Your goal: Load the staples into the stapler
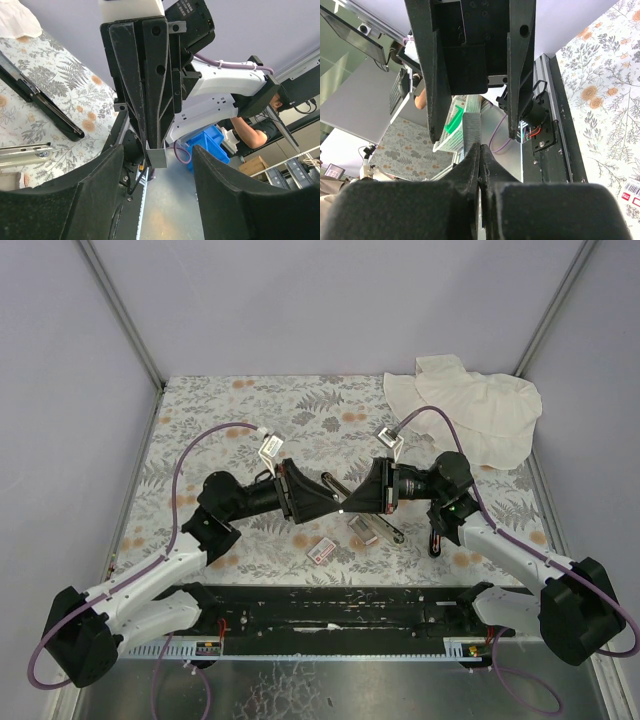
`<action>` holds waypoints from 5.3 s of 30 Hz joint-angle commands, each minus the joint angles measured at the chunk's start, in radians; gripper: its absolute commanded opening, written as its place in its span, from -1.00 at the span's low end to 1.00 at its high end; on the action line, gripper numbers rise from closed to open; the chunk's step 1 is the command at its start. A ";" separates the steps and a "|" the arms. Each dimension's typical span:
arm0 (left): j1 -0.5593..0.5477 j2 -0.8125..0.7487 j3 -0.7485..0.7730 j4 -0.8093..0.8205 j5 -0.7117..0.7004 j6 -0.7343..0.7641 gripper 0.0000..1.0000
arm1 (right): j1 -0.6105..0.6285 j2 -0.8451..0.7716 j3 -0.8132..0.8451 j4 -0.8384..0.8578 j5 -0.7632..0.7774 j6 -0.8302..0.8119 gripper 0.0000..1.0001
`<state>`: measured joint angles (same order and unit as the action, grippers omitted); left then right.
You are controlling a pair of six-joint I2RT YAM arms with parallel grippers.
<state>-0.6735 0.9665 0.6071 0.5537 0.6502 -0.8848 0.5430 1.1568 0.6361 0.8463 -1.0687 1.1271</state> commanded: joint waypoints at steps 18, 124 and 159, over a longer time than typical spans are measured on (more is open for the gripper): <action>-0.016 -0.005 0.009 0.086 -0.020 -0.039 -0.56 | -0.001 -0.025 -0.001 -0.001 -0.033 -0.032 -1.00; 0.518 0.330 0.422 -1.017 -0.515 0.549 0.89 | 0.383 0.500 0.412 -1.303 1.271 -0.231 -0.06; 0.515 0.356 0.376 -0.937 -0.372 0.549 0.81 | 0.319 0.382 0.406 -1.227 1.119 -0.686 -0.73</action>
<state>-0.1616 1.3094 1.0046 -0.4633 0.1890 -0.3595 0.9318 1.6348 1.0416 -0.4175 0.1341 0.6064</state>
